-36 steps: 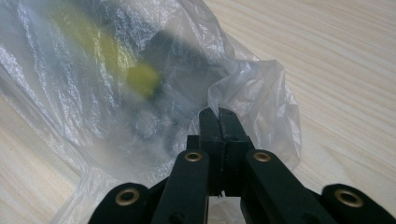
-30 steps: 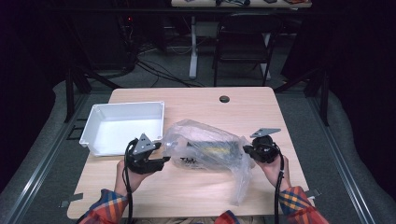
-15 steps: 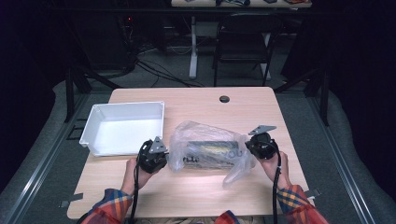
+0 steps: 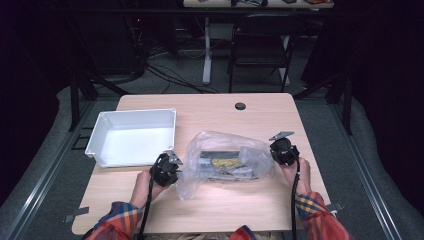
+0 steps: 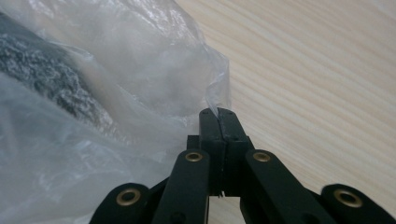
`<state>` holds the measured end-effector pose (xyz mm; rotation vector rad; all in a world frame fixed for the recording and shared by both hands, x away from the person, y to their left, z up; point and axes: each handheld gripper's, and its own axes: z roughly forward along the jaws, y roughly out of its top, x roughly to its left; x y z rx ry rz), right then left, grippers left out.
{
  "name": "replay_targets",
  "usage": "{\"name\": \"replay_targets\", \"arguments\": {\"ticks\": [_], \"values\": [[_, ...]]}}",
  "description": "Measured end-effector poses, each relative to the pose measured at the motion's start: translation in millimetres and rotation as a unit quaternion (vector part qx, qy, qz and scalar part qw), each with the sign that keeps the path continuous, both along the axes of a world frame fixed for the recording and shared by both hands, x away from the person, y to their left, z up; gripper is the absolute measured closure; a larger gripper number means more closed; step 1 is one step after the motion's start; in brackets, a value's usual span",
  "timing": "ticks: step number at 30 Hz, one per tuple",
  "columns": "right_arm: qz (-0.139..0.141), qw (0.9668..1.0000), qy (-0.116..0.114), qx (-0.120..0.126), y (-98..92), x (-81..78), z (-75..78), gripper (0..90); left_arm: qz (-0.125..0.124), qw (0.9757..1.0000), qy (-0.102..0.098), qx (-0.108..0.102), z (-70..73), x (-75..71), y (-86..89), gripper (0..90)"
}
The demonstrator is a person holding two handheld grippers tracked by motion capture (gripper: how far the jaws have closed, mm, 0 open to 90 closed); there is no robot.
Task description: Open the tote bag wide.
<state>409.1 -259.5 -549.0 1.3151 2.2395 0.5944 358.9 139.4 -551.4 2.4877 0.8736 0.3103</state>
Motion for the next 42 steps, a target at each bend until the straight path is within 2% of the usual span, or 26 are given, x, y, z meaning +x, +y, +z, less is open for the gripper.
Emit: {"name": "replay_targets", "arguments": {"ticks": [4,5,8,9,12,15,19,20,24,26,27,30,32,35,38,42], "values": [[0.002,0.9998,0.012,0.015,-2.8,0.2,-1.4,90.0,0.000,1.0000,0.001,-0.005,1.0,0.8,1.0,87.8],[0.005,0.9997,0.013,0.021,-3.0,-0.3,-0.3,90.0,0.001,1.0000,0.002,-0.007,2.2,0.7,1.3,84.9],[0.015,0.9992,0.012,0.035,-2.3,-3.4,6.7,90.0,0.001,0.9998,0.004,-0.018,9.5,-1.0,3.7,65.5],[0.015,0.9992,0.012,0.035,-2.3,-3.4,6.7,90.0,0.007,0.9997,-0.001,-0.025,13.2,-2.4,4.7,65.5],[0.023,0.9988,0.013,0.041,-1.0,-6.4,11.9,90.0,0.015,0.9990,-0.012,-0.041,26.1,-7.8,9.9,49.6],[0.023,0.9987,0.008,0.044,-0.3,-7.7,13.3,90.0,0.022,0.9984,-0.017,-0.048,35.9,-12.6,16.1,45.1],[0.027,0.9983,0.004,0.051,-1.2,-10.4,17.8,90.0,0.022,0.9985,-0.012,-0.049,44.2,-15.9,22.8,36.2],[0.027,0.9983,0.004,0.051,-1.2,-10.4,17.8,90.0,0.018,0.9988,-0.005,-0.046,45.8,-16.6,24.7,36.2],[0.028,0.9979,0.003,0.058,-1.8,-12.5,20.7,90.0,0.019,0.9995,0.000,-0.026,49.1,-19.9,36.0,32.7],[0.029,0.9979,0.004,0.058,-1.2,-12.7,20.9,90.0,0.032,0.9988,0.006,-0.038,50.5,-19.8,49.0,31.4],[0.029,0.9979,0.004,0.058,-1.2,-12.7,20.9,90.0,0.032,0.9988,0.006,-0.038,50.5,-19.8,49.0,31.2],[0.033,0.9975,0.004,0.063,0.0,-12.5,21.0,90.0,0.050,0.9972,-0.006,-0.056,56.8,-19.0,60.6,30.4],[0.034,0.9975,0.004,0.062,0.4,-12.5,21.4,90.0,0.059,0.9954,-0.021,-0.072,65.8,-17.9,67.6,30.3],[0.034,0.9974,0.002,0.064,1.7,-12.8,22.5,90.0,0.063,0.9942,-0.029,-0.082,73.5,-17.3,74.5,30.0],[0.034,0.9974,0.001,0.064,0.7,-13.2,23.6,90.0,0.078,0.9914,-0.034,-0.100,75.9,-16.4,80.6,29.8],[0.038,0.9969,0.001,0.069,2.5,-12.3,23.8,90.0,0.060,0.9899,-0.037,-0.123,85.3,-12.4,70.3,29.1]]}}
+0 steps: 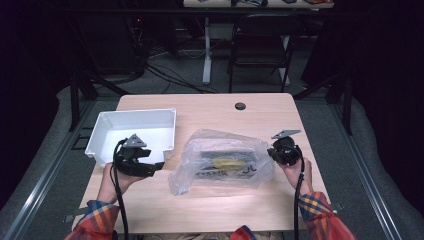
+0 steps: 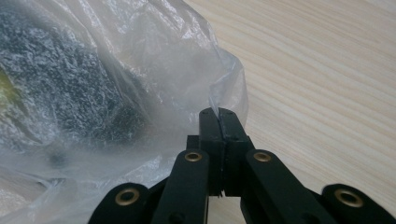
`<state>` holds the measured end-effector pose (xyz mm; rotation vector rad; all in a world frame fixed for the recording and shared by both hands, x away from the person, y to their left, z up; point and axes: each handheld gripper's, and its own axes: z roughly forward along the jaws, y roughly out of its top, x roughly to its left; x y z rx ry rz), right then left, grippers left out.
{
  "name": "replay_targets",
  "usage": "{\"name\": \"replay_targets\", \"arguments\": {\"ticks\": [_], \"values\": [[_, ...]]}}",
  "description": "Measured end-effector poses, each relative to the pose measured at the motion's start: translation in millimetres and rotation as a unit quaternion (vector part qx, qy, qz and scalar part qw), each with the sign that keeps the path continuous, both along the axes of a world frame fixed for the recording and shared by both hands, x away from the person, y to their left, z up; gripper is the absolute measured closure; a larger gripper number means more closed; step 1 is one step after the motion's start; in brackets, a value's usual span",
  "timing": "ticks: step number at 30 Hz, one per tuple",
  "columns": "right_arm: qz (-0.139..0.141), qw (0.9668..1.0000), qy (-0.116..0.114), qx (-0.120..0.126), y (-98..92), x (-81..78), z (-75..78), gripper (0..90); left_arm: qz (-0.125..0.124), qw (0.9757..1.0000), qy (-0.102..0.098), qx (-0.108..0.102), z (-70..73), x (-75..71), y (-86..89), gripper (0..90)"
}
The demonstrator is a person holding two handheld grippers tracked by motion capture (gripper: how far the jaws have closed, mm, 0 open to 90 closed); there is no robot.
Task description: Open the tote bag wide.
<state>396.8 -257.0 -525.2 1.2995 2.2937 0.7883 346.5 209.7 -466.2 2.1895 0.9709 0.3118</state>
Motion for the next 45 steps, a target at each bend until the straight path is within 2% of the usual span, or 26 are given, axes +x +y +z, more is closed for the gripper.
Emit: {"name": "replay_targets", "arguments": {"ticks": [4,6,9,12,13,15,19,21,22,24,25,27,28,30,31,32,33,35,36,37,38,39,40,42,44,45], "values": [[0.003,1.0000,-0.002,-0.001,4.0,-1.4,2.5,90.0,-0.022,0.9994,-0.017,-0.020,14.3,3.8,-21.1,28.2],[0.006,1.0000,-0.003,-0.001,4.7,-1.5,3.1,90.0,-0.039,0.9986,-0.026,-0.024,21.5,4.9,-32.3,27.9],[0.007,1.0000,-0.005,0.001,6.8,-2.6,4.7,90.0,-0.060,0.9974,-0.032,-0.022,27.7,3.0,-49.9,27.0],[0.011,0.9999,-0.006,0.003,8.7,-3.2,5.5,90.0,-0.076,0.9964,-0.038,0.001,29.0,3.8,-68.1,26.6],[0.012,0.9999,-0.007,0.001,9.8,-3.7,6.2,90.0,-0.079,0.9961,-0.039,0.006,27.3,4.8,-71.9,26.5],[0.014,0.9999,-0.009,0.003,11.2,-4.4,7.1,90.0,-0.085,0.9954,-0.027,0.035,19.9,8.4,-81.7,26.6],[0.015,0.9998,-0.011,0.002,12.9,-4.5,7.2,90.0,-0.084,0.9925,-0.004,0.089,-5.9,17.2,-94.0,31.0],[0.012,0.9999,-0.010,0.000,13.7,-4.0,5.0,90.0,-0.078,0.9904,0.009,0.113,-20.8,22.0,-97.9,40.2],[0.012,0.9999,-0.010,0.000,13.7,-4.0,5.0,90.0,-0.078,0.9904,0.016,0.113,-25.6,23.4,-98.8,40.2],[0.014,0.9999,-0.009,-0.002,13.6,-4.0,4.8,89.9,-0.078,0.9898,0.029,0.115,-36.9,26.8,-100.1,49.8],[0.014,0.9999,-0.009,0.004,13.0,-4.8,5.9,86.0,-0.076,0.9902,0.033,0.112,-40.4,28.0,-100.2,60.0],[0.012,0.9998,-0.010,0.008,12.3,-6.1,8.3,76.8,-0.072,0.9909,0.036,0.109,-44.9,29.4,-100.1,66.7],[0.012,0.9998,-0.010,0.008,12.3,-6.1,8.3,76.8,-0.072,0.9909,0.033,0.109,-45.6,29.9,-99.6,66.7],[0.008,0.9998,-0.015,0.013,11.4,-8.7,13.2,67.9,-0.069,0.9916,0.026,0.106,-45.8,30.1,-98.7,72.8],[0.005,0.9996,-0.022,0.014,11.1,-10.8,16.5,62.1,-0.068,0.9921,0.027,0.103,-45.7,29.9,-98.4,75.2],[0.010,0.9992,-0.031,0.021,9.9,-16.0,24.5,51.0,-0.067,0.9921,0.024,0.103,-45.7,29.7,-98.1,78.9],[0.010,0.9992,-0.031,0.021,9.9,-16.0,24.5,51.0,-0.065,0.9923,0.023,0.103,-45.9,29.5,-98.1,79.5],[0.022,0.9984,-0.040,0.033,9.9,-23.2,32.2,44.6,-0.062,0.9925,0.017,0.104,-46.5,29.2,-98.3,80.7],[0.039,0.9978,-0.036,0.040,11.9,-30.0,37.9,39.4,-0.058,0.9927,0.014,0.104,-46.5,29.1,-98.6,82.2],[0.049,0.9974,-0.022,0.047,14.2,-32.1,39.2,39.4,-0.056,0.9929,0.011,0.104,-46.4,29.0,-98.7,83.1],[0.049,0.9974,-0.022,0.047,14.2,-32.1,39.2,35.3,-0.053,0.9932,0.008,0.104,-46.1,28.8,-98.9,83.1],[0.060,0.9969,-0.009,0.051,17.8,-34.6,39.9,32.5,-0.050,0.9935,0.004,0.102,-45.4,28.8,-98.8,83.7],[0.071,0.9961,-0.006,0.052,23.7,-38.9,40.5,31.7,-0.049,0.9936,0.002,0.102,-45.1,28.8,-98.9,84.7],[0.091,0.9950,-0.003,0.040,33.6,-43.5,40.1,27.7,-0.042,0.9939,-0.008,0.102,-44.0,28.8,-98.6,85.5],[0.098,0.9951,0.001,0.016,44.8,-46.0,36.8,27.4,-0.039,0.9943,-0.011,0.099,-42.6,29.0,-97.9,86.5],[0.101,0.9948,0.007,-0.005,52.5,-45.6,30.9,30.1,-0.037,0.9943,-0.015,0.099,-42.0,29.0,-97.5,87.1]]}}
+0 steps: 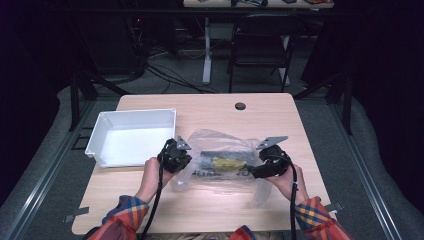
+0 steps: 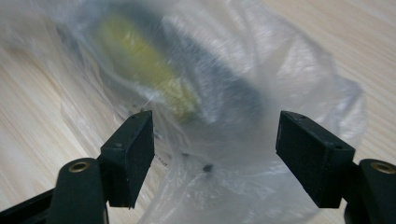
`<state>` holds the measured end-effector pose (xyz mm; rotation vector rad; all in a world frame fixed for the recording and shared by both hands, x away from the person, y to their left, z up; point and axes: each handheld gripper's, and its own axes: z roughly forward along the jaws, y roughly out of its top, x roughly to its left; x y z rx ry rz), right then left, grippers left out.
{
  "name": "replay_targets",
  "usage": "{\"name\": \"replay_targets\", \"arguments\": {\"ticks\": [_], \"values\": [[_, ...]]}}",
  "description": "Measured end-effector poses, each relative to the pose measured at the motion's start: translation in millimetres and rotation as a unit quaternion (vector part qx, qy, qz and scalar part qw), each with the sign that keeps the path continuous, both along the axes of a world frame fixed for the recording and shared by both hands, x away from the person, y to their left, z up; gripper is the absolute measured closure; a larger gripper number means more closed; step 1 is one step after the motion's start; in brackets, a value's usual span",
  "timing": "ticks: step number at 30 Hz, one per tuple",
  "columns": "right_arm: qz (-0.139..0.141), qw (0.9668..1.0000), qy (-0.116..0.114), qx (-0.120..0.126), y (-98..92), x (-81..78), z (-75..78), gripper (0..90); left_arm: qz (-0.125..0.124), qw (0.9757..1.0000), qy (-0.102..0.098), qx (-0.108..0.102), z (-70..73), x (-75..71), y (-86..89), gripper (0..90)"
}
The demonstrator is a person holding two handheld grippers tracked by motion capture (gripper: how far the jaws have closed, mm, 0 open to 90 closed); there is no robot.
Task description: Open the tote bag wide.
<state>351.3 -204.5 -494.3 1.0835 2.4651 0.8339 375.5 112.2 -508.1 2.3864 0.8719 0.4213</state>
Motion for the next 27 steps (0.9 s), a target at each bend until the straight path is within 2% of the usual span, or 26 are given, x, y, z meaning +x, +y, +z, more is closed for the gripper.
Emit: {"name": "replay_targets", "arguments": {"ticks": [1,2,3,4,5,6,7,12,14,16,18,22,25,27], "values": [[0.000,1.0000,0.000,0.000,0.0,0.0,0.0,30.1,0.002,1.0000,-0.003,-0.002,0.6,0.0,0.5,87.1],[-0.005,1.0000,-0.001,-0.008,2.0,0.6,-2.9,35.1,0.003,1.0000,-0.006,-0.004,1.1,-0.1,1.0,87.2],[-0.012,0.9997,-0.002,-0.021,2.7,2.8,-6.7,51.4,0.003,1.0000,-0.008,-0.003,1.9,-0.1,1.6,87.4],[-0.012,0.9997,-0.002,-0.021,2.7,2.8,-6.7,51.4,0.004,0.9999,-0.010,-0.005,2.2,0.1,2.0,87.4],[-0.018,0.9995,-0.005,-0.024,2.3,3.3,-8.0,58.8,0.006,0.9999,-0.011,-0.006,2.4,0.1,2.2,87.6],[-0.023,0.9997,-0.005,-0.008,-1.4,4.9,-8.4,68.5,0.007,0.9999,-0.012,-0.005,2.7,0.2,2.4,87.6],[-0.023,0.9997,-0.005,-0.008,-1.4,4.9,-8.4,68.5,0.008,0.9998,-0.014,-0.006,2.9,0.2,2.5,87.6],[-0.040,0.9991,-0.017,0.001,-7.6,8.1,-6.1,81.0,0.012,0.9997,-0.024,0.001,3.5,0.3,0.8,87.7],[-0.045,0.9988,-0.019,0.000,-8.1,11.0,-6.8,86.1,0.012,0.9996,-0.026,0.004,3.4,1.1,-1.2,87.7],[-0.045,0.9988,-0.018,-0.004,-7.5,14.7,-8.4,88.7,0.014,0.9993,-0.034,0.012,2.8,1.5,-3.9,87.6],[-0.047,0.9986,-0.021,-0.011,-6.5,17.8,-9.6,89.8,0.012,0.9992,-0.032,0.020,2.5,2.7,-6.3,87.0],[-0.053,0.9984,-0.016,-0.012,-6.3,26.3,-14.6,90.0,0.011,0.9995,-0.028,0.011,6.9,4.1,-6.6,76.7],[-0.053,0.9984,-0.012,-0.015,-7.3,28.9,-17.1,90.0,0.013,0.9994,-0.031,-0.007,16.3,3.4,-1.2,68.6],[-0.054,0.9984,-0.014,-0.010,-7.5,28.9,-17.3,90.0,0.018,0.9990,-0.032,-0.026,24.0,2.8,3.3,61.7]]}}
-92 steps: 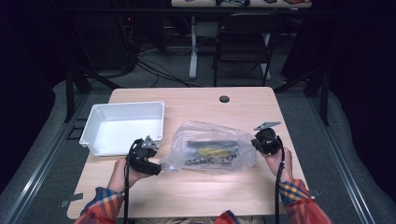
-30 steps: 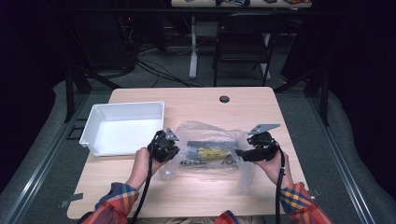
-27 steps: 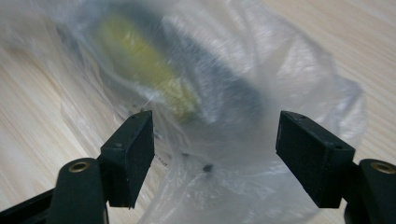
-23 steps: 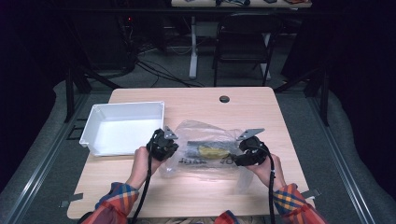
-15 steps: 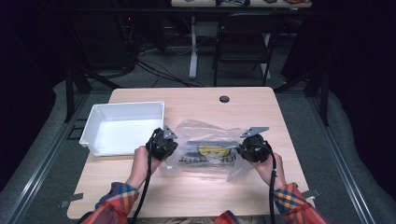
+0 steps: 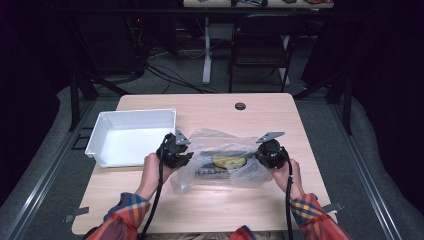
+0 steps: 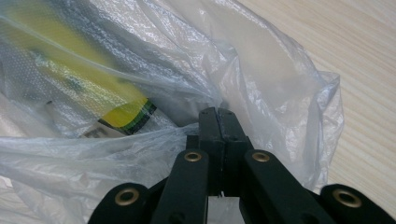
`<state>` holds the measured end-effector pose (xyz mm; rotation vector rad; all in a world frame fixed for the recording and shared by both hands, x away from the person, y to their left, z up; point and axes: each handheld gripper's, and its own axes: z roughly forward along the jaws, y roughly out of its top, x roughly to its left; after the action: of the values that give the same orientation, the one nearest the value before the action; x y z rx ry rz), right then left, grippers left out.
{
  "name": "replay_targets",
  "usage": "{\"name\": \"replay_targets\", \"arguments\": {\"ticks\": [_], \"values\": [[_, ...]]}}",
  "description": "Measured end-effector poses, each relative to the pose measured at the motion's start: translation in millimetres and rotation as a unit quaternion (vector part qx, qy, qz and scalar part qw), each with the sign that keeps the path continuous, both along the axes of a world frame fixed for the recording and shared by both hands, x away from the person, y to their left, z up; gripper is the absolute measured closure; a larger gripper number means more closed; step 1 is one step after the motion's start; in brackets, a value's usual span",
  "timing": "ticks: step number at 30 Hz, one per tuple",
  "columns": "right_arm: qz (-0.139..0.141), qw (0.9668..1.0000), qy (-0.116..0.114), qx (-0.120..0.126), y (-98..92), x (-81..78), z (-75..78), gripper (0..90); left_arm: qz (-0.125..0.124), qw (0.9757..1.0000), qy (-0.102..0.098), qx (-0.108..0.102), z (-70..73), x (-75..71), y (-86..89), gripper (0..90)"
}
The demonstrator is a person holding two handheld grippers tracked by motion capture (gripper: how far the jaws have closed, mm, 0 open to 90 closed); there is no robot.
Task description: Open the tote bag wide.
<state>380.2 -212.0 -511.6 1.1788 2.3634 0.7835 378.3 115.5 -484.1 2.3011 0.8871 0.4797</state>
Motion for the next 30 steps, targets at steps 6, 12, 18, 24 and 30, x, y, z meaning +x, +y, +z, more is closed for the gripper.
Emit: {"name": "replay_targets", "arguments": {"ticks": [6,12,18,24,30], "values": [[0.007,0.9999,-0.012,0.004,3.9,-1.7,6.1,90.0,-0.035,0.9991,-0.006,-0.022,23.3,-17.3,-9.5,39.5],[0.005,0.9997,-0.023,0.010,6.5,-0.4,11.3,90.0,-0.057,0.9969,0.016,0.052,-0.2,-20.5,-34.1,37.5],[0.006,0.9996,-0.028,0.003,6.5,1.9,13.1,90.0,-0.053,0.9946,0.024,0.086,-24.3,-9.8,-34.0,74.5],[0.005,0.9995,-0.029,-0.008,7.0,7.6,8.6,90.0,-0.049,0.9951,0.006,0.085,-22.6,-9.8,-32.6,85.3],[0.007,0.9996,-0.027,0.001,6.9,7.4,9.5,90.0,-0.045,0.9983,0.001,0.036,-6.6,-11.7,-24.8,78.7]]}}
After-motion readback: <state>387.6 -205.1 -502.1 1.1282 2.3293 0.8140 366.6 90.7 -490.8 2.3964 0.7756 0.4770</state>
